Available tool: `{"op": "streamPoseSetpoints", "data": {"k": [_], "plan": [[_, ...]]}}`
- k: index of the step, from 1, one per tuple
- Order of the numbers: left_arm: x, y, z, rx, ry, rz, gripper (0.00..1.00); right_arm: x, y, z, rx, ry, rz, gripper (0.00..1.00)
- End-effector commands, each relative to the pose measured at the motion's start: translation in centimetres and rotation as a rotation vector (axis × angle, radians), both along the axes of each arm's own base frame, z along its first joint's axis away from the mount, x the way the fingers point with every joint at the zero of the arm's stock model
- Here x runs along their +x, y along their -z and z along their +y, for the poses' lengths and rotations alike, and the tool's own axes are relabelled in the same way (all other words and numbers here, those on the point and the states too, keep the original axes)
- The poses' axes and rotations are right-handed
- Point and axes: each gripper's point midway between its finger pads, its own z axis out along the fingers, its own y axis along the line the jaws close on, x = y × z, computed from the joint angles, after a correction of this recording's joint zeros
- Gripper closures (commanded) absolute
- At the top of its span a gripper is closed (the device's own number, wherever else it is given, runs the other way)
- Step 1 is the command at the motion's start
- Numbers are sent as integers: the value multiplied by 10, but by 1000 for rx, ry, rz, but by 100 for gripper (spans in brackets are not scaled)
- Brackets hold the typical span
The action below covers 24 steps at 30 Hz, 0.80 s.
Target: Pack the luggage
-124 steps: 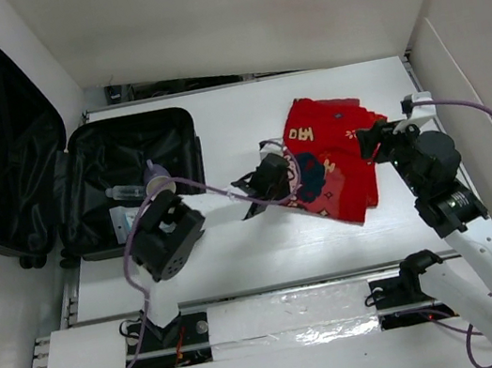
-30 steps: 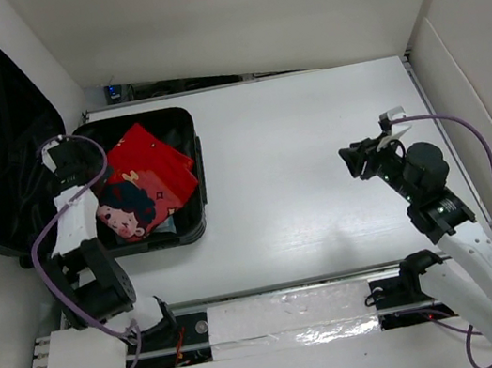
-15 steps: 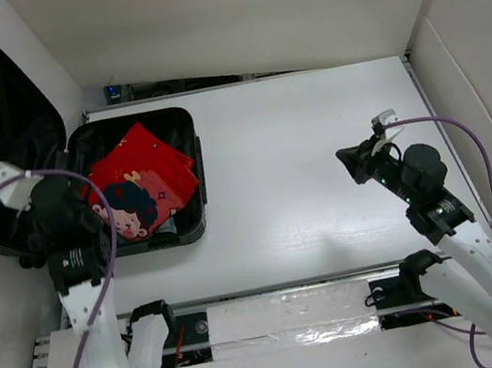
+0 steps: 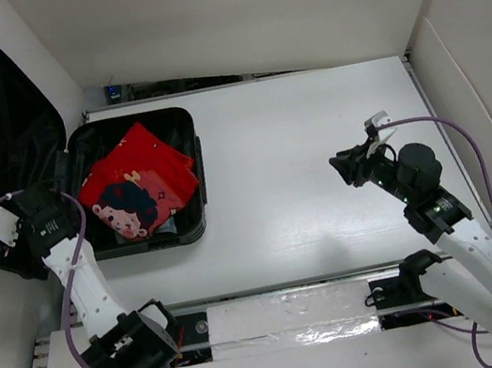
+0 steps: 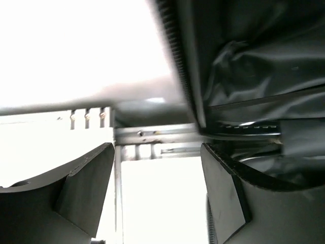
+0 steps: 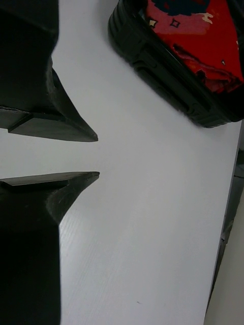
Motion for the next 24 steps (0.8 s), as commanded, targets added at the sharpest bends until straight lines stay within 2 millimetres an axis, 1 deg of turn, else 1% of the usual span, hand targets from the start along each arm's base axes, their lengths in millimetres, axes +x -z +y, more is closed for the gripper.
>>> {"op": "streamPoseSetpoints", "data": {"k": [1, 2, 5, 6, 8, 9, 10, 12, 14, 17, 20, 21, 22, 23, 24], "plan": [[-18, -10, 1, 1, -74, -33, 33, -3, -22, 11, 10, -55, -54, 64], [-17, -10, 2, 1, -74, -24, 33, -3, -22, 11, 8, -58, -52, 64], [-16, -26, 9, 30, -112, -27, 33, -8, -24, 18, 7, -91, -63, 63], [-11, -39, 13, 42, -127, -43, 35, -11, -26, 21, 8, -103, -71, 63], [-8, -53, 17, 50, -146, -48, 36, -11, -28, 21, 9, -89, -77, 63], [-3, -55, 21, 46, -149, -39, 39, -11, -28, 20, 10, -86, -79, 63], [1, -65, 23, 57, -151, -59, 41, -11, -26, 23, 4, -94, -72, 63], [8, -71, 27, 59, -145, -67, 46, -9, -25, 24, -2, -95, -67, 63], [10, -76, 29, 70, -159, -74, 50, -7, -22, 26, -13, -94, -56, 62], [19, -82, 33, 65, -145, -84, 59, -5, -19, 25, -17, -85, -49, 63], [25, -83, 36, 66, -137, -86, 77, -2, -16, 23, -26, -67, -42, 63], [28, -84, 36, 59, -124, -89, 86, -2, -16, 22, -25, -64, -41, 63], [29, -85, 36, 59, -121, -95, 92, -2, -15, 22, -26, -61, -38, 62], [29, -85, 36, 59, -120, -93, 97, -1, -15, 20, -28, -49, -39, 63], [31, -84, 34, 50, -106, -101, 100, 0, -15, 19, -27, -42, -38, 63]]}}
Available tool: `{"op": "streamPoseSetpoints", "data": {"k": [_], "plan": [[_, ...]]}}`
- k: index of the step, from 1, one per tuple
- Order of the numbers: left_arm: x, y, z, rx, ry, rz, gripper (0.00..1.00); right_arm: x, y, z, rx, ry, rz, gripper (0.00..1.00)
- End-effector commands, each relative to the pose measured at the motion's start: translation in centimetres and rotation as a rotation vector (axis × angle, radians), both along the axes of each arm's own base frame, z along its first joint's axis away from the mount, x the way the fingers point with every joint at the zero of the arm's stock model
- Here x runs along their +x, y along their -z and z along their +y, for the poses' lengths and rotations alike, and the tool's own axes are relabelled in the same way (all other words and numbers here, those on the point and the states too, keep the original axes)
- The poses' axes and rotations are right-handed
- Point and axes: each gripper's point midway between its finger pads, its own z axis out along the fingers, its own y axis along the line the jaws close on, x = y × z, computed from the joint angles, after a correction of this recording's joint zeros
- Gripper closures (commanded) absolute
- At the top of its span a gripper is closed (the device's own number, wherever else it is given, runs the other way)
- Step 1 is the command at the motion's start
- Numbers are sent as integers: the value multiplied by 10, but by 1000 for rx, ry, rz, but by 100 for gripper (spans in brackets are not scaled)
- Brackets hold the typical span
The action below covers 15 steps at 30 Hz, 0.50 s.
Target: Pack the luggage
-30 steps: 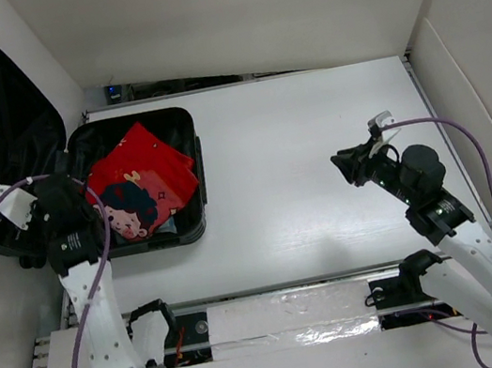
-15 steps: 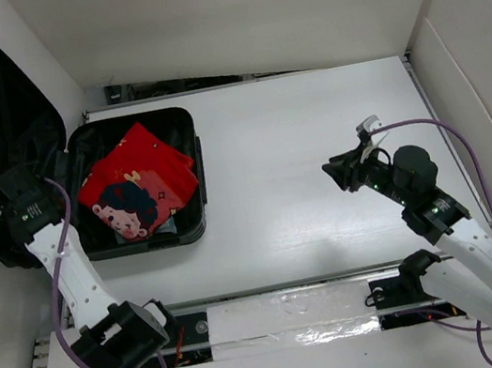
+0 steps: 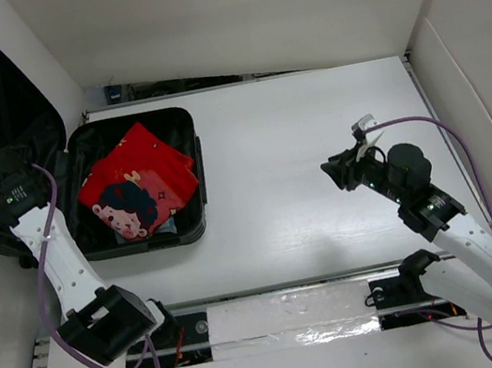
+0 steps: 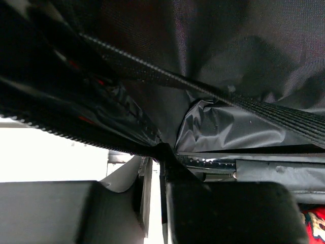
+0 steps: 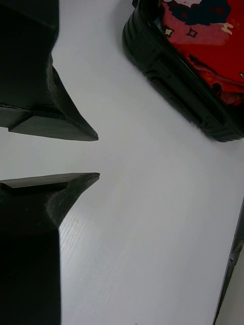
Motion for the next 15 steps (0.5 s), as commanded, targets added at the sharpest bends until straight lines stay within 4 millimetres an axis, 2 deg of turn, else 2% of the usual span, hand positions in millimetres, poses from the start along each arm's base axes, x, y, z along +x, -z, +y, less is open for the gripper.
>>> {"op": "streamPoseSetpoints", "data": {"k": [1, 3, 5, 6, 7, 8, 9, 11, 14, 15], "plan": [[10, -16, 3, 25, 15, -87, 100, 5, -22, -3, 6, 32, -56, 63], [15, -17, -6, 28, 61, -103, 100, 7, -22, -4, 5, 41, -52, 62], [41, -17, -33, 48, 196, -100, 100, 9, -19, -2, 0, 35, -41, 62], [42, -31, -47, 94, 243, -125, 100, 10, -17, -2, -2, 37, -35, 62], [53, -33, -60, 128, 306, -151, 100, 12, -17, -1, 5, 41, -35, 62], [72, -36, -94, 164, 459, -131, 100, 15, -13, 0, 0, 44, -22, 62], [63, -51, -106, 225, 488, -177, 100, 17, -12, 2, -1, 47, -15, 62], [73, -41, -138, 237, 603, -187, 100, 19, -2, 9, -30, 33, 24, 62], [72, -34, -167, 216, 747, -207, 100, 15, -6, 23, -26, 20, 17, 62], [71, -35, -182, 201, 850, -245, 100, 15, -7, 25, -26, 23, 17, 62]]}}
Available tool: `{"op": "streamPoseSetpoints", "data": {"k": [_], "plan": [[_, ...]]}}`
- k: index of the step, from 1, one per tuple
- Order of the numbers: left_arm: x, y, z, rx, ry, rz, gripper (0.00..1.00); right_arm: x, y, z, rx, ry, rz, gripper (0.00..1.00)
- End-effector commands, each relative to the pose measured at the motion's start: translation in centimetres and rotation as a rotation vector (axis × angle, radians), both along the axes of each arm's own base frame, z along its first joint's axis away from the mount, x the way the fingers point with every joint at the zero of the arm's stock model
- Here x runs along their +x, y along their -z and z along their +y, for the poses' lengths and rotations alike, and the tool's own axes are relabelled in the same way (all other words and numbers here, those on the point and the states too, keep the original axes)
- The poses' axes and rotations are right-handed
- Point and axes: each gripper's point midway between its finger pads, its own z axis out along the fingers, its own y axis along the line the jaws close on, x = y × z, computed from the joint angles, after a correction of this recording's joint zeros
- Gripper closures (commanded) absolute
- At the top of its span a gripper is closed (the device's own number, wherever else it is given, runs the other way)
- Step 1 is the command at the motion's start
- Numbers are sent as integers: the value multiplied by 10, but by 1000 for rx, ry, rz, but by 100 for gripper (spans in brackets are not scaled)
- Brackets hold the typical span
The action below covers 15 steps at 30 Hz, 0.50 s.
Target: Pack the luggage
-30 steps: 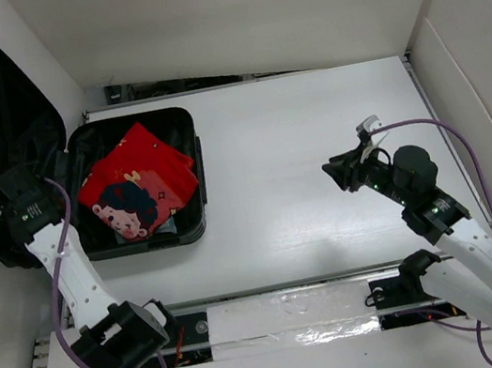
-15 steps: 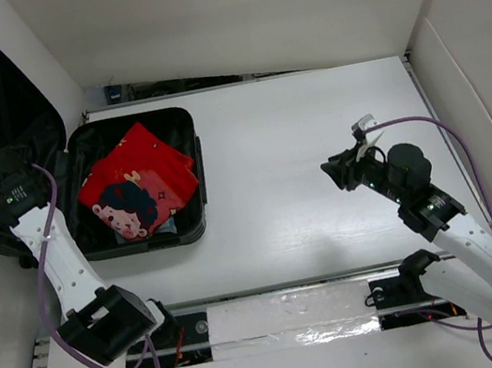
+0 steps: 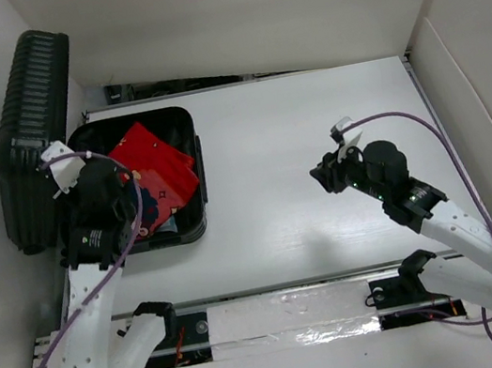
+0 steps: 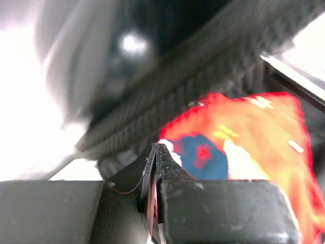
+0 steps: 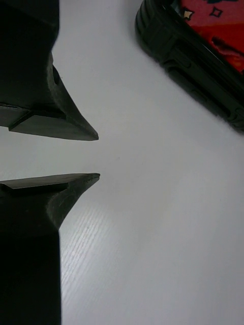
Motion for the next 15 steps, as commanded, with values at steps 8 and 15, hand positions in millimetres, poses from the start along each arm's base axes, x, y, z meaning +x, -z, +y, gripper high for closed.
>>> {"op": "streamPoseSetpoints", "data": {"k": [8, 15], "plan": [[9, 27, -134, -107, 899, -104, 100, 6, -40, 35, 66, 18, -50, 61], [-22, 30, -215, -255, 1370, -87, 17, 10, -45, 54, 56, 29, -36, 38]]}}
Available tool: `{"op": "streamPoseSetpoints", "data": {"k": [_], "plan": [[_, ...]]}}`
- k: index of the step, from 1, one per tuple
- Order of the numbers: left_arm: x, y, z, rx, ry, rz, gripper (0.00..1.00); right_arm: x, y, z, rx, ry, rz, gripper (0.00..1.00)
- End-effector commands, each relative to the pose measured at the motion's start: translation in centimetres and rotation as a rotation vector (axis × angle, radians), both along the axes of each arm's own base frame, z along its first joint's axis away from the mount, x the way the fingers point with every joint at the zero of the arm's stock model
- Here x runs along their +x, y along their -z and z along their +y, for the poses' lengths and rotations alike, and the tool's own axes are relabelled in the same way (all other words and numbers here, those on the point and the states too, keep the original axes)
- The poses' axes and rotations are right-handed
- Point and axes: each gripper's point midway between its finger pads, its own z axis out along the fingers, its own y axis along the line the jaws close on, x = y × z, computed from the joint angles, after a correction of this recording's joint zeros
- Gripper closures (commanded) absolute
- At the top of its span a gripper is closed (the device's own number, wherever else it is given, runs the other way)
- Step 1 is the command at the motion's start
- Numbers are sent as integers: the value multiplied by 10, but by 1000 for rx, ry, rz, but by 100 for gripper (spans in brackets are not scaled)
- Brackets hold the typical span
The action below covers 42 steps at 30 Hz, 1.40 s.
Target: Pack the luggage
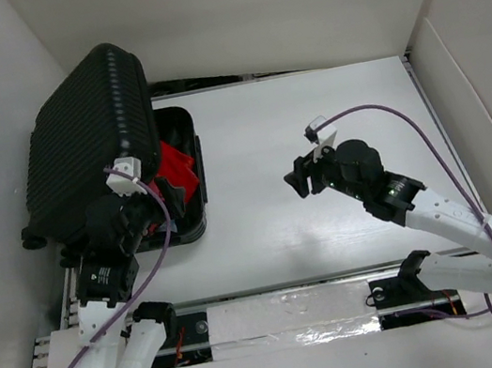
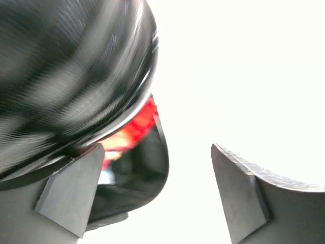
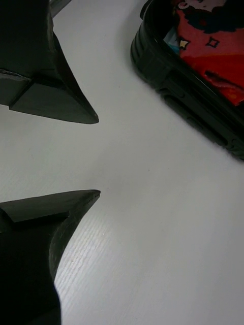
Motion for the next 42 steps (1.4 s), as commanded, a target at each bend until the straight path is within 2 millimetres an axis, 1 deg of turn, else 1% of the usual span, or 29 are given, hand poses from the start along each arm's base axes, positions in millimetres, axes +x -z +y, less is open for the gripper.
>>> {"op": "streamPoseSetpoints", "data": {"k": [1, 2, 3, 7, 8, 9, 10, 11, 12, 13, 14, 15, 16, 17, 18, 19, 20, 21, 23, 24, 26, 27, 28, 29, 30, 31, 36, 39, 42], "plan": [[-24, -36, -55, -103, 344, -117, 14, 11, -38, 6, 65, 40, -73, 35], [-31, -45, -63, -129, 391, -130, 12, 12, -36, 7, 57, 34, -67, 33], [-47, -49, -82, -155, 540, -120, 10, 11, -37, 8, 54, 32, -66, 32], [-88, -76, -113, -186, 876, -70, 10, 12, -44, 1, 66, 63, -82, 34], [-92, -82, -117, -188, 920, -77, 11, 12, -42, 0, 64, 70, -83, 35], [-86, -86, -117, -189, 914, -75, 15, 12, -45, -2, 70, 78, -89, 44], [-79, -108, -118, -207, 886, -133, 17, 12, -45, -2, 70, 78, -89, 50], [-69, -120, -116, -227, 832, -169, 23, 12, -46, -2, 70, 77, -89, 57], [-31, -130, -97, -233, 591, -204, 37, 12, -46, -1, 70, 69, -89, 80], [-12, -150, -83, -256, 457, -255, 47, 12, -44, 1, 69, 66, -82, 90], [28, -147, -51, -296, 180, -230, 57, 10, -44, 5, 68, 51, -81, 99], [47, -145, -34, -296, 48, -212, 59, 11, -42, 6, 63, 49, -77, 100], [59, -150, -11, -276, -93, -188, 61, 11, -38, 6, 49, 46, -70, 100], [74, -145, 15, -246, -240, -159, 63, 9, -37, 8, 43, 41, -69, 100], [98, -123, 57, -184, -493, -102, 65, 10, -33, 6, 34, 49, -66, 100], [102, -128, 77, -179, -588, -94, 65, 10, -31, 5, 29, 52, -70, 100], [108, -125, 95, -170, -655, -87, 64, 9, -31, 3, 28, 51, -76, 100], [117, -116, 128, -173, -784, -74, 60, 9, -30, 0, 28, 64, -83, 100], [126, -116, 155, -192, -844, -103, 53, 8, -22, -4, 18, 73, -83, 100], [130, -106, 180, -165, -902, -89, 47, 6, -24, -6, 21, 74, -91, 100], [135, -101, 209, -139, -977, -81, 45, 2, -17, -8, 9, 59, -89, 100], [143, -80, 228, -103, -1027, -21, 45, -1, -17, -9, 10, 51, -93, 100], [137, -79, 253, -79, -1095, 7, 45, -2, -14, -9, 7, 49, -90, 100], [136, -72, 266, -60, -1133, 36, 45, -2, -13, -9, 18, 47, -100, 100], [139, -55, 282, -28, -1178, 82, 45, -5, -11, -7, 18, 35, -103, 100], [135, -51, 297, 3, -1213, 92, 45, -7, -12, -8, 21, 32, -110, 100], [133, -14, 327, 119, -1298, 203, 45, -14, -9, -8, 27, 2, -117, 96], [132, 26, 332, 183, -1314, 315, 46, -16, -11, -4, 41, -24, -127, 91], [130, 60, 328, 191, -1286, 410, 47, -16, -10, -4, 40, -24, -124, 89]]}}
